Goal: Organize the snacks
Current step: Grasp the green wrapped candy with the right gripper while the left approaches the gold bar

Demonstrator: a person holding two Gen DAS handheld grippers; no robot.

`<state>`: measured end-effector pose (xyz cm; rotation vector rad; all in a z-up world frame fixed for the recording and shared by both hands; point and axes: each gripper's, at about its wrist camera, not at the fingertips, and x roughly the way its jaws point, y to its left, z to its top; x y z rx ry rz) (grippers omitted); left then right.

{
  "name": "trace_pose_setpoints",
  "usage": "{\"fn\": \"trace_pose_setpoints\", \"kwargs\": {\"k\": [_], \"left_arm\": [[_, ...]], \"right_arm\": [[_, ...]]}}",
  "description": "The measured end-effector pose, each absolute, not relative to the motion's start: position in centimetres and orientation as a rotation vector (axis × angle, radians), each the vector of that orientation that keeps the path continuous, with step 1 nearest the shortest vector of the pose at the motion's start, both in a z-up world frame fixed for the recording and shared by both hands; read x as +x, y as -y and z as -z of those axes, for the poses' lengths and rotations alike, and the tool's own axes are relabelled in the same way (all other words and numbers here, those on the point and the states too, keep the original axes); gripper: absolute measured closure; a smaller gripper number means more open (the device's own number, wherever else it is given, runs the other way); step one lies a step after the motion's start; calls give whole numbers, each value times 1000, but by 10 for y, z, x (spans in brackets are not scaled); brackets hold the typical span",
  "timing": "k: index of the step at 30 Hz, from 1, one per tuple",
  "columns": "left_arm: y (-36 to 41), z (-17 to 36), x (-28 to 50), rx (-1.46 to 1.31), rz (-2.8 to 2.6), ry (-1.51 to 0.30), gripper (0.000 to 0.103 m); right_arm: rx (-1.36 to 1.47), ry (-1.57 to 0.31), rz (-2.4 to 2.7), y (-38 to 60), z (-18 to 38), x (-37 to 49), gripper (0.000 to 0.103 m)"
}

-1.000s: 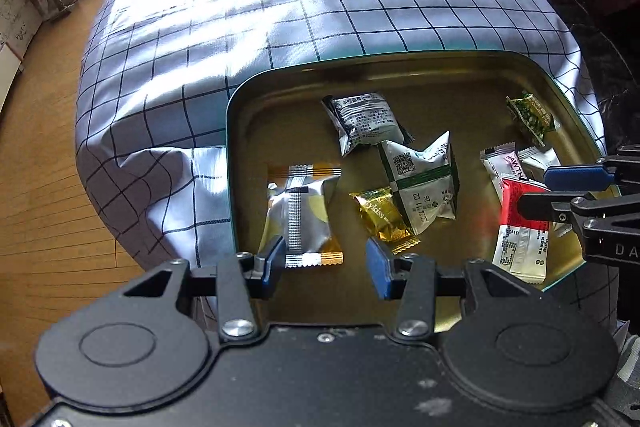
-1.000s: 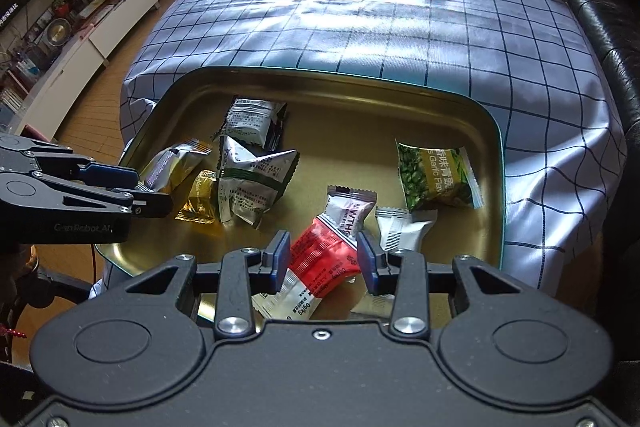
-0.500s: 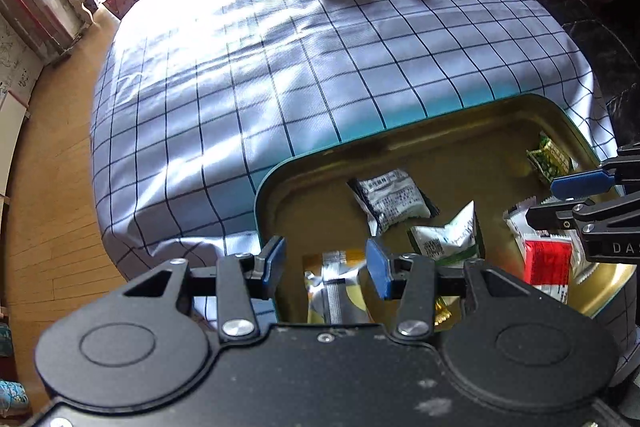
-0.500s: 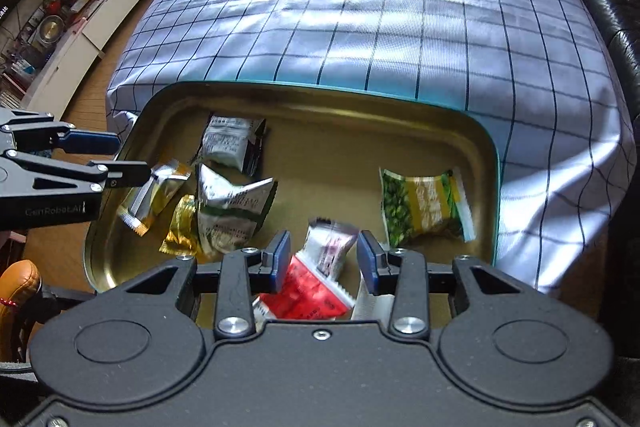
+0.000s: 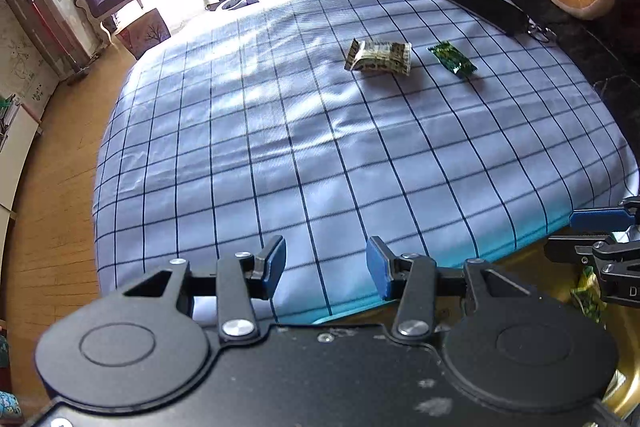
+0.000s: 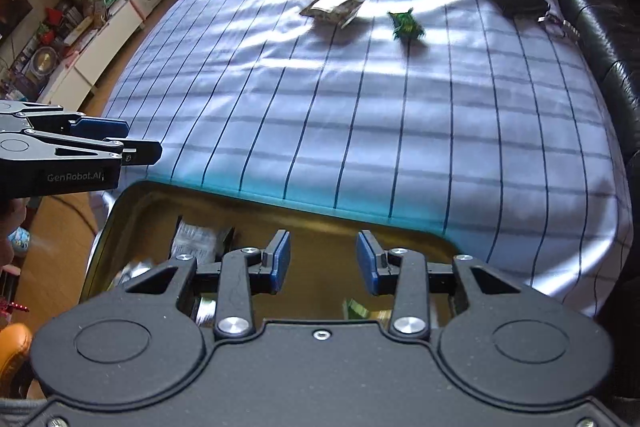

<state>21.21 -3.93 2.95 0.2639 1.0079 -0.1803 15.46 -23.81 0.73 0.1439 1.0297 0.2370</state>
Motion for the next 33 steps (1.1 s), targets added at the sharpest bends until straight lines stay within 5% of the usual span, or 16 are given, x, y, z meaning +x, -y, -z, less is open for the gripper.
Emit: {"fn": "trace_pose_setpoints", "kwargs": {"k": [33], "left_arm": [[89, 35, 387, 114, 90, -896, 53]], "right_arm": [[43, -609, -61, 254, 43, 299, 55]]}}
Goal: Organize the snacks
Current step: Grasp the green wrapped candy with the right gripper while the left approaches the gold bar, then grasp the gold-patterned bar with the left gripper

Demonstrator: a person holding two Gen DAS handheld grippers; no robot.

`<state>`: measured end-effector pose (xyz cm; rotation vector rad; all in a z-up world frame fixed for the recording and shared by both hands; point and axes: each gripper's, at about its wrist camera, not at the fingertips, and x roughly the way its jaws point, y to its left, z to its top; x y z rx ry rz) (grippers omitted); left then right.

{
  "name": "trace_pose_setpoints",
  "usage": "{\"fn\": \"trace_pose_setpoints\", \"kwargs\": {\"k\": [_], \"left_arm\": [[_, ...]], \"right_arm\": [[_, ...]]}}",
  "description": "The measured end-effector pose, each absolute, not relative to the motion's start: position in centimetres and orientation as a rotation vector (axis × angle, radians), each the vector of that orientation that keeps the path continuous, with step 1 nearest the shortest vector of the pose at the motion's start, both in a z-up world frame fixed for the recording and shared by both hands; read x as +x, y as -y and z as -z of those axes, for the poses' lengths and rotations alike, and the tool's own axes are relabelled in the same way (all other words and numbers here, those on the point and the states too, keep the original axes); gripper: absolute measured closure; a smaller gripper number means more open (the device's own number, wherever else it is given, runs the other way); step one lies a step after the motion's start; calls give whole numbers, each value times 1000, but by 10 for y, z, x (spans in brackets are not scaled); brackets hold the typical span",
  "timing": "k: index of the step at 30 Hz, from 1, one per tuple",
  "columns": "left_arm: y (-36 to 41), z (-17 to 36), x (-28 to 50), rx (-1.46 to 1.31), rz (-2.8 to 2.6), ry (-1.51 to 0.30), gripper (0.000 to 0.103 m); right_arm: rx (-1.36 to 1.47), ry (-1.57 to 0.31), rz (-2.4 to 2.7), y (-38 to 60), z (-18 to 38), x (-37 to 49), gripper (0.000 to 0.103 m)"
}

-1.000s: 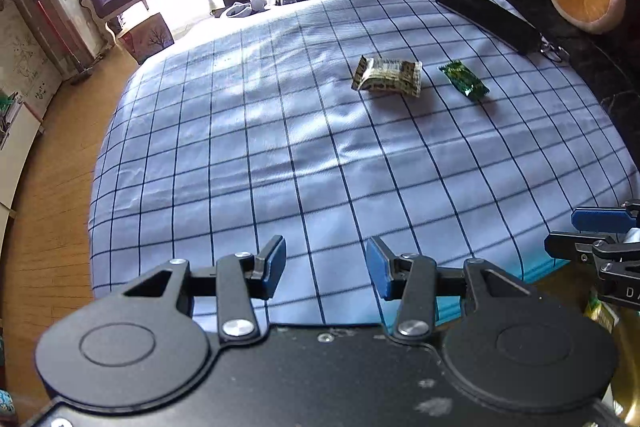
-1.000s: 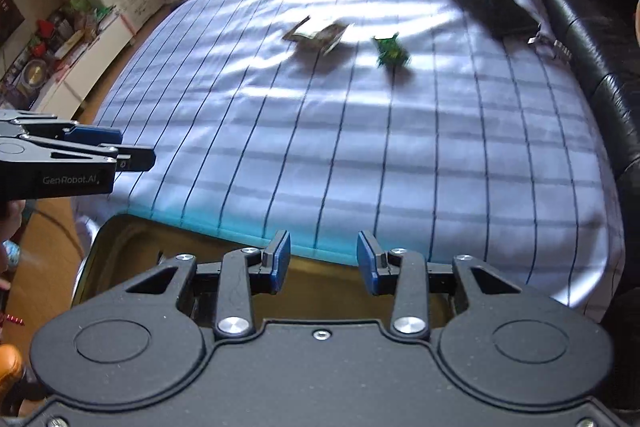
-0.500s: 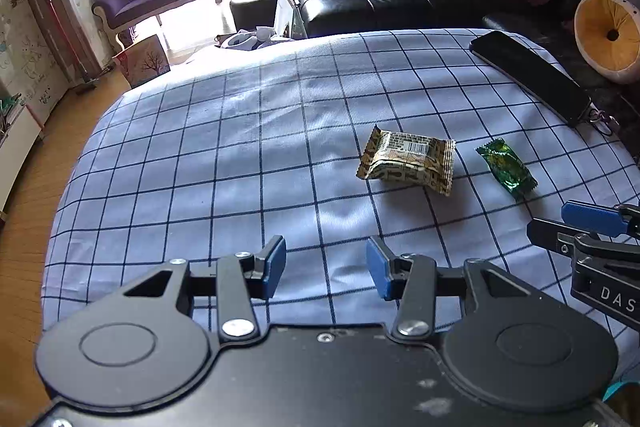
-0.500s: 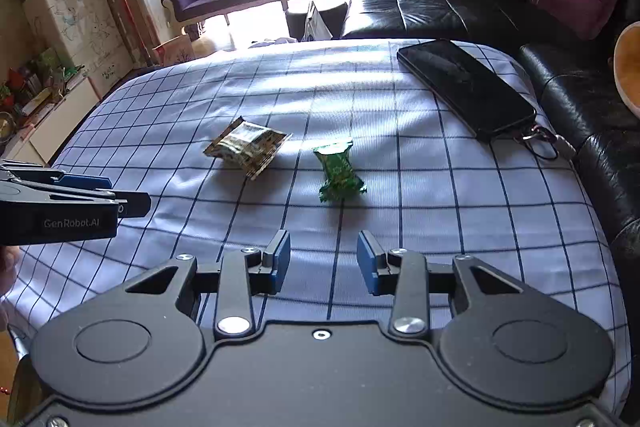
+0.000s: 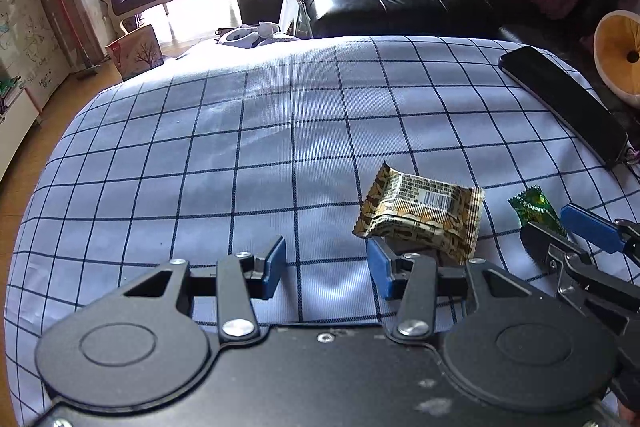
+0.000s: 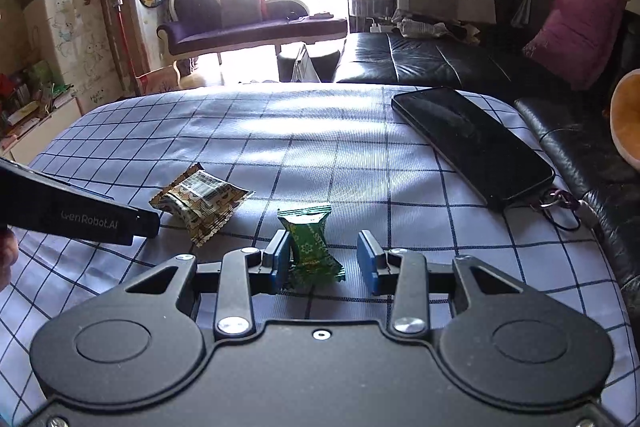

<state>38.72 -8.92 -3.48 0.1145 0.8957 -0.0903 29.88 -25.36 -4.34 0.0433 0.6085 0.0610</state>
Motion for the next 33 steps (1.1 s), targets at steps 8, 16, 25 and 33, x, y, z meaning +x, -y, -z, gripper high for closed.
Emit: {"fn": "trace_pose_setpoints", "kwargs": {"k": [8, 16, 25, 33], "left_arm": [[79, 33, 408, 112, 1, -861, 53], [76, 24, 426, 77, -63, -881, 55], [78, -3, 408, -76, 10, -947, 56], [104, 5, 425, -192, 33, -1042, 55]], "right_arm": [[49, -593, -60, 255, 45, 298, 54], [-4, -611, -50, 249, 46, 301, 54], [6, -609, -62, 253, 45, 298, 59], [-4, -636, -85, 256, 39, 286, 77]]}}
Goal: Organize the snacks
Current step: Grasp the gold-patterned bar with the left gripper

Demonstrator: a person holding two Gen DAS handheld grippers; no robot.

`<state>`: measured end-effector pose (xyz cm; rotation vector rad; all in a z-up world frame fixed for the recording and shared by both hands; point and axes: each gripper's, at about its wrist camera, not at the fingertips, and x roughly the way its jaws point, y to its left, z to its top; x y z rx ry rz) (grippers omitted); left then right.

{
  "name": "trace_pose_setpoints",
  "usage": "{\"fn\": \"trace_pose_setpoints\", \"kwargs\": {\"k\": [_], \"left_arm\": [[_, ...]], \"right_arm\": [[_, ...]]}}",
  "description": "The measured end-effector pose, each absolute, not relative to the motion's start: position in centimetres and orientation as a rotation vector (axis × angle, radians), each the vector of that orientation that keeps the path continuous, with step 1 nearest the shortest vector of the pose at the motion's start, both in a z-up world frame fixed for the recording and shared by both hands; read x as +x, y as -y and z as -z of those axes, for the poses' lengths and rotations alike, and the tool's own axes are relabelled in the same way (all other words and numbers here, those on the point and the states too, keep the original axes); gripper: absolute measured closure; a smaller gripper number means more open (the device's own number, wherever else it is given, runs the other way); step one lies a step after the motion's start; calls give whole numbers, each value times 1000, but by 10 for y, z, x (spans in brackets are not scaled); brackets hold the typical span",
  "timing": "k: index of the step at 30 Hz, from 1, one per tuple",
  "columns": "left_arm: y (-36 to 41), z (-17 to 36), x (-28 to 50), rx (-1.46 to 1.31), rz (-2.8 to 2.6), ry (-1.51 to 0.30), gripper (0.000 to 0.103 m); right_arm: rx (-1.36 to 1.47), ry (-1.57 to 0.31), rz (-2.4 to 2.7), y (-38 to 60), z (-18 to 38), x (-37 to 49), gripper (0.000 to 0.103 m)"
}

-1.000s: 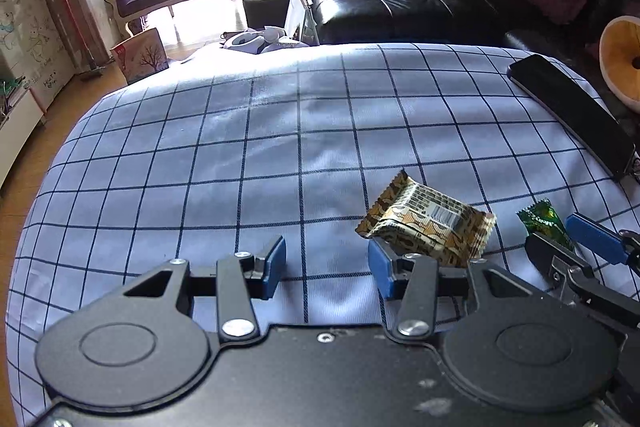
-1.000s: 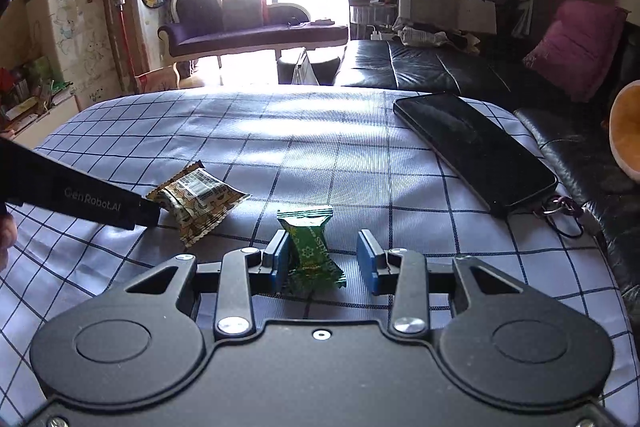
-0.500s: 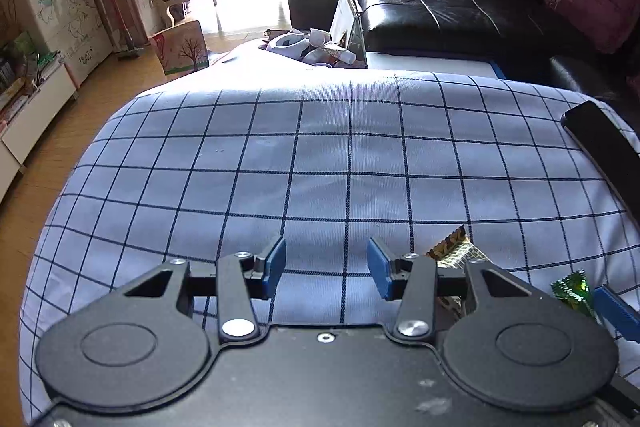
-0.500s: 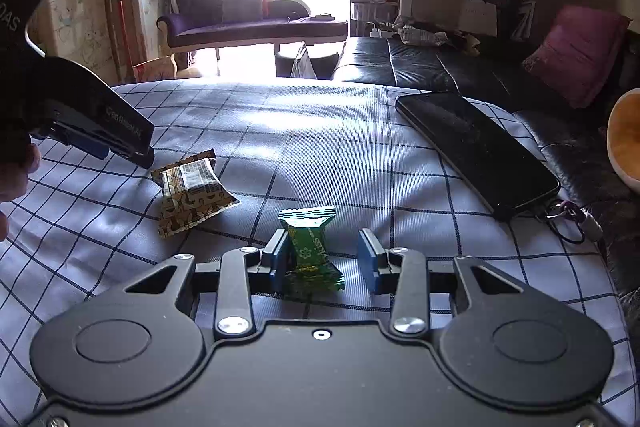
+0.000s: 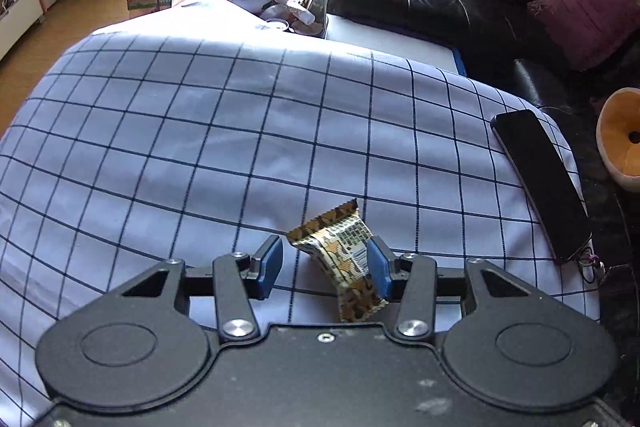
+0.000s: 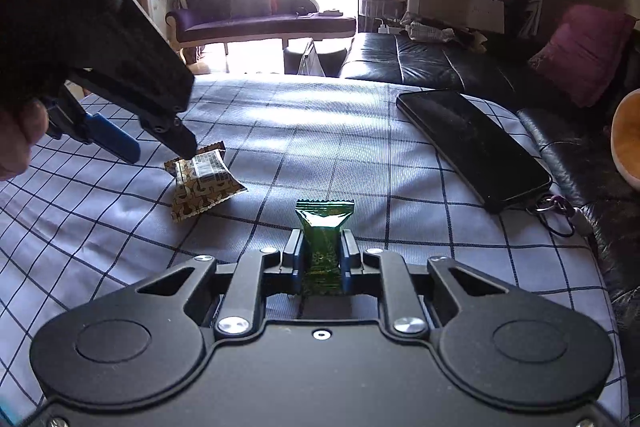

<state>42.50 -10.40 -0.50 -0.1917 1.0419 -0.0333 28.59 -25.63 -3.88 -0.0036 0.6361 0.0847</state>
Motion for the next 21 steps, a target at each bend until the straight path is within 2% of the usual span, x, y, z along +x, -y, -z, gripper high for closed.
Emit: {"fn": "trace_pose_setpoints", "kwargs": {"k": [21], "left_arm": [[133, 24, 439, -110, -60, -1042, 50]], "right_arm": [[31, -651, -81, 266, 39, 266, 77]]}}
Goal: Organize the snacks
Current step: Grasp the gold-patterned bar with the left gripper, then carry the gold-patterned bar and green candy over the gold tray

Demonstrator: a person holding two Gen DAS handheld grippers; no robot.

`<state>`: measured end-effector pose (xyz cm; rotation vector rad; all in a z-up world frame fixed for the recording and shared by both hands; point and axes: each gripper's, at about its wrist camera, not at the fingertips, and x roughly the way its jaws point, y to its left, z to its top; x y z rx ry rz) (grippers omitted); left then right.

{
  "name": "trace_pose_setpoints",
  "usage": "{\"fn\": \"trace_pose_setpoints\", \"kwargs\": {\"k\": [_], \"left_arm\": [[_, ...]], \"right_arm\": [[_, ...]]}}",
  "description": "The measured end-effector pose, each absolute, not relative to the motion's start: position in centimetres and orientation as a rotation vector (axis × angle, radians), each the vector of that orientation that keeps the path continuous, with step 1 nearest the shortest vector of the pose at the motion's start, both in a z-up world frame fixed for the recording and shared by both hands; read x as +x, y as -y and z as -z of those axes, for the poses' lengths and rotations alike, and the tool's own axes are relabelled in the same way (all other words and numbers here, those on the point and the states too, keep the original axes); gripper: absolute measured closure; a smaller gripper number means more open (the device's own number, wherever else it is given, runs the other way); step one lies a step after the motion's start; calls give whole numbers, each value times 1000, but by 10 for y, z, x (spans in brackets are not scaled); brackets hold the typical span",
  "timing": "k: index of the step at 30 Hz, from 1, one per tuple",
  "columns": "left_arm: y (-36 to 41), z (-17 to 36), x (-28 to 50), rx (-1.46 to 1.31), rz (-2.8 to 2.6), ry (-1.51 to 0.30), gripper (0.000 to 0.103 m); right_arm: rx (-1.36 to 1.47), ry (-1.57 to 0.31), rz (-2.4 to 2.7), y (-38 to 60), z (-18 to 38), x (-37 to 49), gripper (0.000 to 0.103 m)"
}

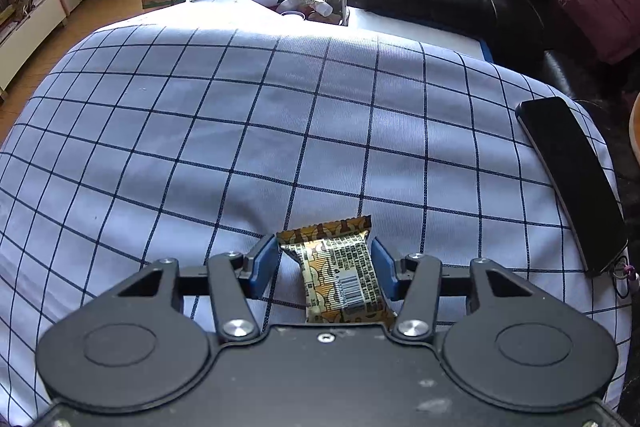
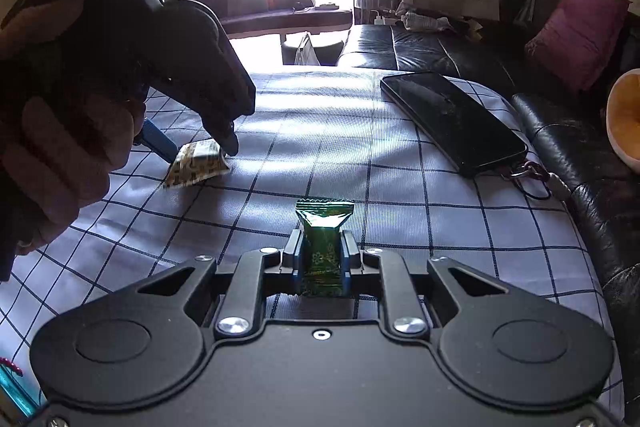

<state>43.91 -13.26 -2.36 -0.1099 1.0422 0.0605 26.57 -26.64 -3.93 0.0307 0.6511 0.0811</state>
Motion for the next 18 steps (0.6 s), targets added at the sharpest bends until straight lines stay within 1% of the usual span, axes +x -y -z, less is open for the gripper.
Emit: {"fn": "trace_pose_setpoints", "kwargs": {"k": [7, 8, 9, 10, 18], "left_arm": [[134, 24, 435, -78, -46, -1034, 51], [134, 24, 435, -74, -42, -1035, 51], [133, 23, 434, -67, -40, -1033, 56], [132, 22, 432, -65, -33, -1030, 57], [118, 12, 407, -66, -3, -1029, 58]], "right_arm": [[30, -658, -78, 267, 38, 266, 77], [32, -659, -79, 267, 38, 266, 77], [34, -661, -80, 267, 38, 267, 77], [35, -662, -79, 268, 37, 266, 77], [67, -667, -74, 270, 25, 254, 77]]}}
